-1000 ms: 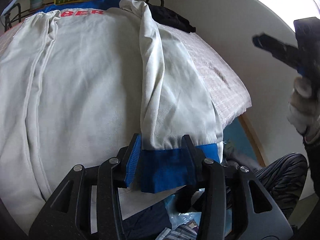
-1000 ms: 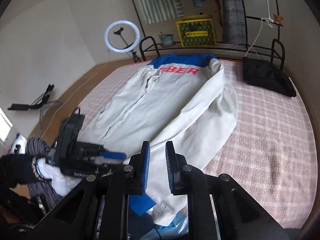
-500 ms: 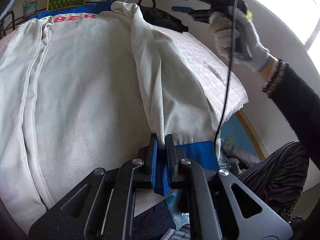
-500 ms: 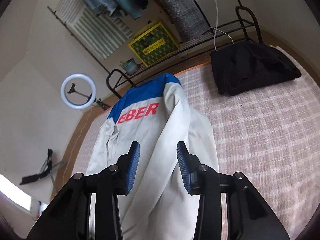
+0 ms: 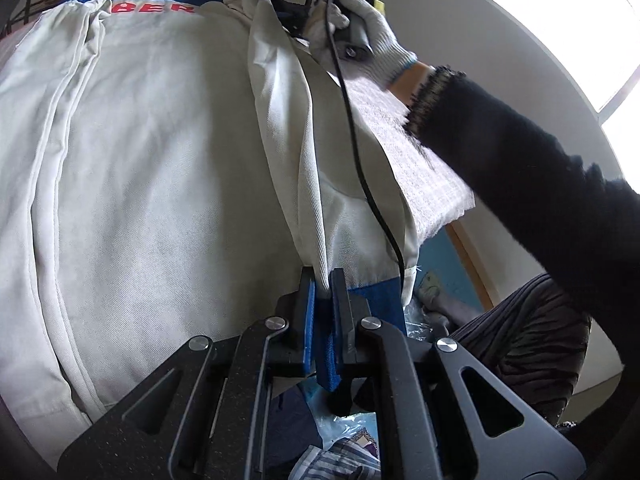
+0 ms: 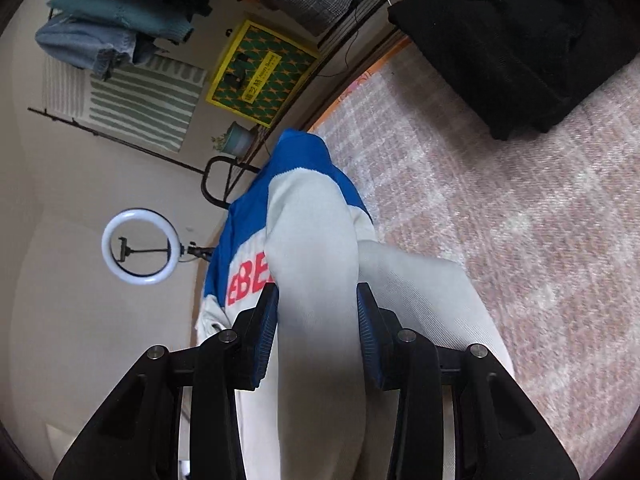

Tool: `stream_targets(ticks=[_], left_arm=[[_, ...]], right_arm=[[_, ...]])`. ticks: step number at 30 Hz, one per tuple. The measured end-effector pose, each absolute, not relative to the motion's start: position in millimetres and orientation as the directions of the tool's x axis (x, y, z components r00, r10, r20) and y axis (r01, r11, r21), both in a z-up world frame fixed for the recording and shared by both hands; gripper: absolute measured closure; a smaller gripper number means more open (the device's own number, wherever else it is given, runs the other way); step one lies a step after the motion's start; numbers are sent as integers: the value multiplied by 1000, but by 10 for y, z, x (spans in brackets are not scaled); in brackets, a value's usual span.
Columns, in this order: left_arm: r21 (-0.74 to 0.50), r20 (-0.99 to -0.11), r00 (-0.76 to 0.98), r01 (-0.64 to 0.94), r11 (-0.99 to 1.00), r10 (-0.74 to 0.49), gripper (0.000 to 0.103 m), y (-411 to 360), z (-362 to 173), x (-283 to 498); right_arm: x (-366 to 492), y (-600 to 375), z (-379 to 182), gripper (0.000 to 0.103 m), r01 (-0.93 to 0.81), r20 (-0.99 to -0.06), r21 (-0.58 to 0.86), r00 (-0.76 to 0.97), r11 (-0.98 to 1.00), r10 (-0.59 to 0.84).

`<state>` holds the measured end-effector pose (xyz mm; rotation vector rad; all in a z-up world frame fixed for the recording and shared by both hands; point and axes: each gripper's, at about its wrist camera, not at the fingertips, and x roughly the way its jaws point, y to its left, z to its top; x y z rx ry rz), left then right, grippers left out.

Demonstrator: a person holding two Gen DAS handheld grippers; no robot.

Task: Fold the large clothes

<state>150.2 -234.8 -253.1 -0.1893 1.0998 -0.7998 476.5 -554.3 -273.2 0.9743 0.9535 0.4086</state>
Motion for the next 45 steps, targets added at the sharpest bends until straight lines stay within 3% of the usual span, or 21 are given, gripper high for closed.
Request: stream_targets(ticks=[3, 7, 10, 12, 16, 18, 21, 26, 30, 32, 37, 45], left_arm=[[-507, -726, 204, 486, 712, -657, 98, -2367, -2533, 1474], [-509, -723, 205, 487, 709, -660, 98, -2383, -2509, 1468], [-513, -719, 205, 487, 707, -664, 98, -2407, -2501, 1484], [-520, -714, 206, 483, 704, -669, 98, -2409, -2504, 1489], [-575, -679, 206, 449, 684, -705, 98, -2400, -2477, 1574], [-611, -652, 221, 413, 676, -725, 98, -2376, -2458, 1662], [-629, -654, 231, 363, 687, -721, 98, -2344, -2493, 1801], [-651, -670, 216, 289, 702, -710, 98, -2298, -2687, 1865], [-656, -677, 207, 265, 706, -707, 98, -2299, -2760, 1865], [-652, -685, 202, 258, 713, -700, 98, -2312, -2804, 1867], [-625, -706, 200, 275, 730, -680, 98, -2341, -2790, 1832], [-609, -716, 206, 284, 741, -667, 98, -2335, -2802, 1784]], right_arm=[[4915, -5570, -2750, 65, 114, -388, 910, 575, 400, 720], [5111, -5515, -2680, 68, 118, -370, 919, 587, 377, 720], [5281, -5361, -2572, 79, 117, -450, 874, 563, 471, 694], [5376, -5264, -2512, 95, 114, -508, 834, 541, 540, 670], [5511, -5000, -2178, 101, 72, -714, 583, 521, 809, 468], [5562, -4786, -1911, 101, 25, -797, 322, 546, 946, 257], [5626, -4423, -1633, 101, -72, -781, 25, 621, 997, 64], [5891, -3931, -1945, 101, -197, -807, -77, 588, 977, 55], [6001, -3734, -2364, 100, -234, -846, -69, 529, 970, 67], [6035, -3751, -2480, 95, -244, -857, -19, 503, 970, 110], [5844, -4277, -2001, 88, -191, -777, 257, 542, 947, 320], [4639, -5308, -1146, 88, -170, -642, 383, 657, 908, 394]])
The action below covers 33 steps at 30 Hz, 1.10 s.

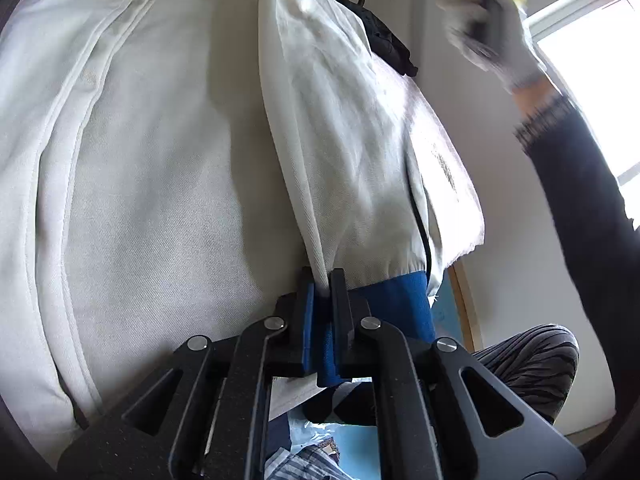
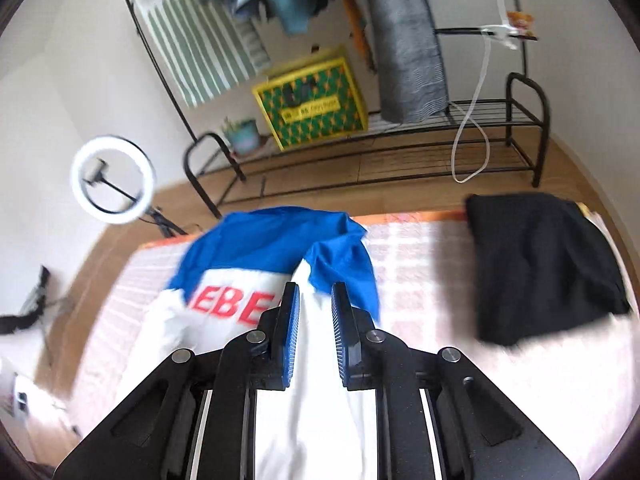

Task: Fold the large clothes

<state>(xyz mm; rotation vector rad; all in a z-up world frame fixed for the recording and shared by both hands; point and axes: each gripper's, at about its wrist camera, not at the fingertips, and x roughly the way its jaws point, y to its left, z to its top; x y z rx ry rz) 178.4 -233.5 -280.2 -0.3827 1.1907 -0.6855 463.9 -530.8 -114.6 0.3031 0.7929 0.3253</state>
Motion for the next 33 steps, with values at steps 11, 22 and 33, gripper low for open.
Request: stream_targets(ticks=[11, 22, 33], left_arm=[[-634, -692, 205, 285, 719, -692, 99, -2267, -2728, 1698], [-576, -738, 181, 334, 746, -651, 99, -2623, -2800, 1322], [-415, -803, 286, 362, 835, -523, 94, -2489, -2349, 1067]], right_arm=[[2613, -5976, -925, 80, -141, -572, 454, 711, 880, 409], [2142, -6167, -1576, 80, -98, -651, 450, 644, 887, 402], [3107, -6282, -2329, 80, -61, -715, 463, 565, 885, 413]])
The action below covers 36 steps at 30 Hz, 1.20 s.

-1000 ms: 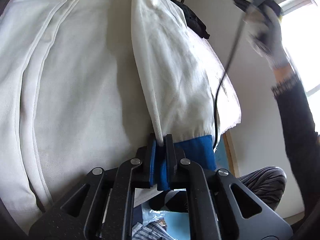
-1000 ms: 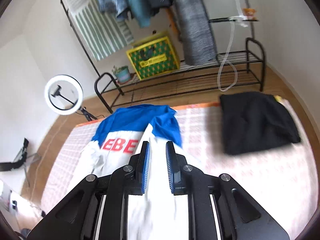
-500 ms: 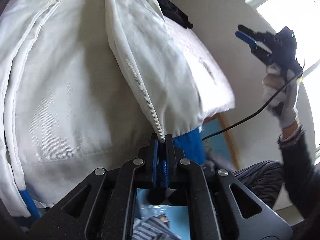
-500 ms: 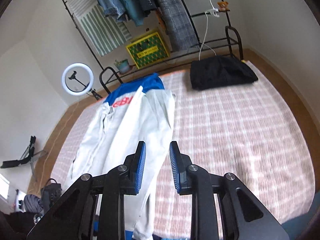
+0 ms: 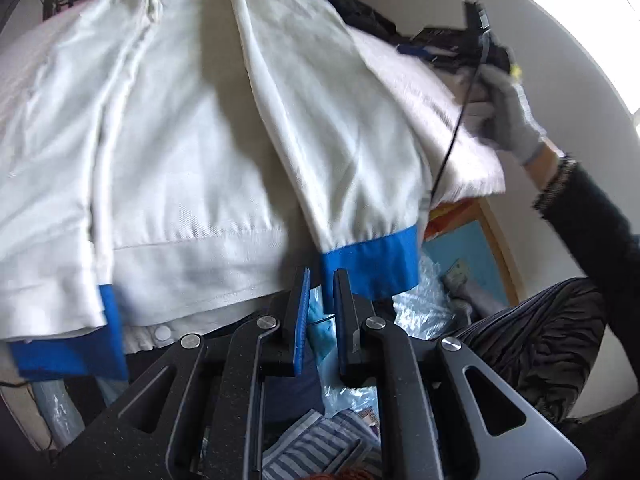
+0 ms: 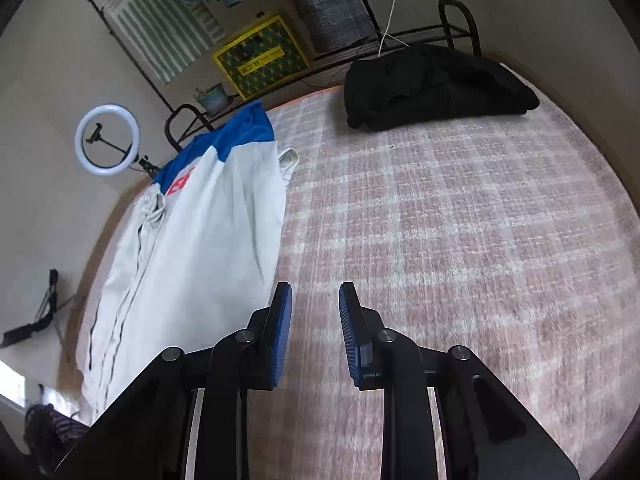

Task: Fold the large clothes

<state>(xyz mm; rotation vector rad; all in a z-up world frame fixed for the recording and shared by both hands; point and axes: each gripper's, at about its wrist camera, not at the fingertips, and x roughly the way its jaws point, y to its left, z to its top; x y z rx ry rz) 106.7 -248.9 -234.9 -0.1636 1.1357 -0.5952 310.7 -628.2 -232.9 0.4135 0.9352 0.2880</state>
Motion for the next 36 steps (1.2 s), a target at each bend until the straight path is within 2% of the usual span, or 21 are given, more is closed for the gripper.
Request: stream_targets(ticks=[6, 8, 11, 13, 15, 17, 21, 25, 28, 30, 31, 32, 33, 36], left_arm=[[-347, -747, 415, 423, 837, -520, 94, -2821, -1937, 1545], [-335, -742, 432, 422, 842, -512, 94, -2850, -1993, 1678], [-277, -782, 444, 380, 883, -437, 94, -2860, -2278, 1935], [-288, -806, 419, 339, 896, -418, 94, -2725, -2535, 1940], [-311, -827, 385, 294, 904, -410, 94, -2608, -2756, 1988], [-324, -820, 392, 283, 903, -417, 95, -2520, -2826, 1980], [-298, -821, 400, 310, 903, -408, 94, -2524, -2843, 1954], [-293, -819, 403, 320, 901, -409, 95, -2552, -2806, 1961], [-290, -815, 408, 329, 899, -412, 95, -2566, -2780, 1879], [-288, -813, 411, 330, 899, -412, 95, -2576, -2775, 1859], [-290, -813, 411, 330, 898, -413, 95, -2575, -2780, 1866], [-291, -812, 410, 330, 898, -414, 95, -2572, -2783, 1864], [-292, -812, 410, 330, 898, -415, 95, -2565, -2781, 1880], [-291, -812, 410, 332, 897, -415, 95, -2561, -2783, 1901]], right_arm=[[3623, -6170, -2510, 80, -96, -681, 510, 561, 855, 470], [3747, -6095, -2589, 80, -102, -693, 501, 547, 859, 469], [3869, -5943, -2640, 80, -141, -724, 445, 525, 884, 448], [3938, -5822, -2665, 80, -167, -745, 397, 515, 902, 424], [3960, -5712, -2669, 80, -207, -720, 428, 510, 880, 471], [3917, -5590, -2592, 80, -293, -654, 480, 508, 827, 560], [3790, -5403, -2442, 80, -439, -591, 453, 503, 776, 630], [3887, -5548, -2514, 80, -385, -626, 433, 522, 815, 579], [4026, -5692, -2589, 80, -316, -699, 318, 559, 894, 446], [4152, -5733, -2618, 80, -312, -701, 310, 564, 898, 438], [4213, -5741, -2617, 71, -318, -689, 328, 564, 890, 455], [4260, -5726, -2596, 53, -320, -683, 328, 570, 889, 457], [4318, -5707, -2581, 45, -318, -676, 327, 579, 890, 456], [4458, -5646, -2536, 43, -340, -632, 376, 586, 862, 507]])
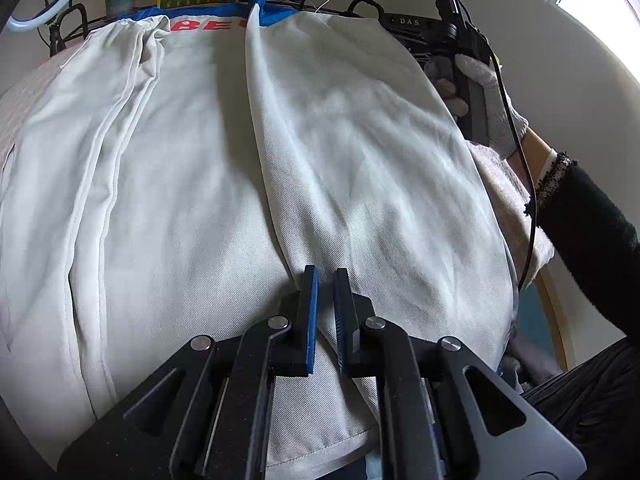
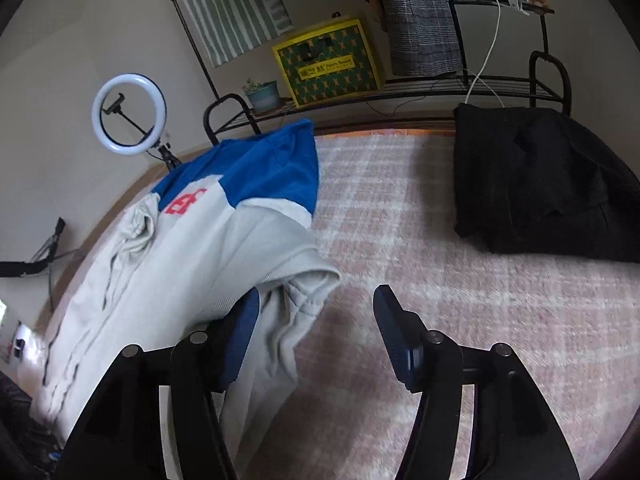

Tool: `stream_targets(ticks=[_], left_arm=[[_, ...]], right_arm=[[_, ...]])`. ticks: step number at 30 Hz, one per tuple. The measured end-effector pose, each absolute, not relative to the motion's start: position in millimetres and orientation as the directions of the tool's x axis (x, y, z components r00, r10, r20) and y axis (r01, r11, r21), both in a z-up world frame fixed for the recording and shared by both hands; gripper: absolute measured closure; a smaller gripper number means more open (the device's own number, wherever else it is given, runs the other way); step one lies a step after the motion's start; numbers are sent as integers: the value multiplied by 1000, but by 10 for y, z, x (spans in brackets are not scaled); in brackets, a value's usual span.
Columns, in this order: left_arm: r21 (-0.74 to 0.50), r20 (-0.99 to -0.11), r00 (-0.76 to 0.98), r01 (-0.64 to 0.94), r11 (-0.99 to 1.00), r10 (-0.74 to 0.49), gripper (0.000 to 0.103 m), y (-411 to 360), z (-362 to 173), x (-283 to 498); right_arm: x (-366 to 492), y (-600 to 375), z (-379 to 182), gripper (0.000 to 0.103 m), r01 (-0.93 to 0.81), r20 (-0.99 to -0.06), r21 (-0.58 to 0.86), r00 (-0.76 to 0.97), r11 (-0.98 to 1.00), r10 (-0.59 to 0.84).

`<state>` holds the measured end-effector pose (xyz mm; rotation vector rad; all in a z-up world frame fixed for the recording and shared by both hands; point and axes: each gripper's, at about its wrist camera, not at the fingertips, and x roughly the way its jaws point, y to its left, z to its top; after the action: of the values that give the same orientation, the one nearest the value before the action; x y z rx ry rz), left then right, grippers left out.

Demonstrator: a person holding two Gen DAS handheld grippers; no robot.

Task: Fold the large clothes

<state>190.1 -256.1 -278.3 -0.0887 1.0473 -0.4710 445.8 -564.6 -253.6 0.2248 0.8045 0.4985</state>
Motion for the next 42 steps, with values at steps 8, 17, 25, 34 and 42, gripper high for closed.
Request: stream_targets(ticks=[8, 17, 25, 34, 42], left_arm=[[-276, -809, 419, 349, 895, -413, 95, -2582, -2780, 1893], [-287, -801, 418, 359, 888, -428, 95, -2551, -2787, 1886], [-376, -783, 392, 322, 869, -483, 94, -2413, -2729, 1876], [-410, -716, 436, 367, 835, -544, 94, -2344, -2345, 1474], [-423, -731, 405, 363, 830, -550, 94, -2435, -2596, 1120]], right_arm=[[4469, -5533, -2480, 99, -332, -611, 327, 640, 885, 466], [4609, -5763, -2633, 102, -224, -695, 260, 632, 939, 344], [4285, -6253, -2272, 99, -162, -648, 377, 657, 912, 385], [3161, -6527, -1355, 98, -204, -524, 460, 723, 864, 450], [1882, -6297, -1125, 71, -248, -512, 516, 679, 820, 527]])
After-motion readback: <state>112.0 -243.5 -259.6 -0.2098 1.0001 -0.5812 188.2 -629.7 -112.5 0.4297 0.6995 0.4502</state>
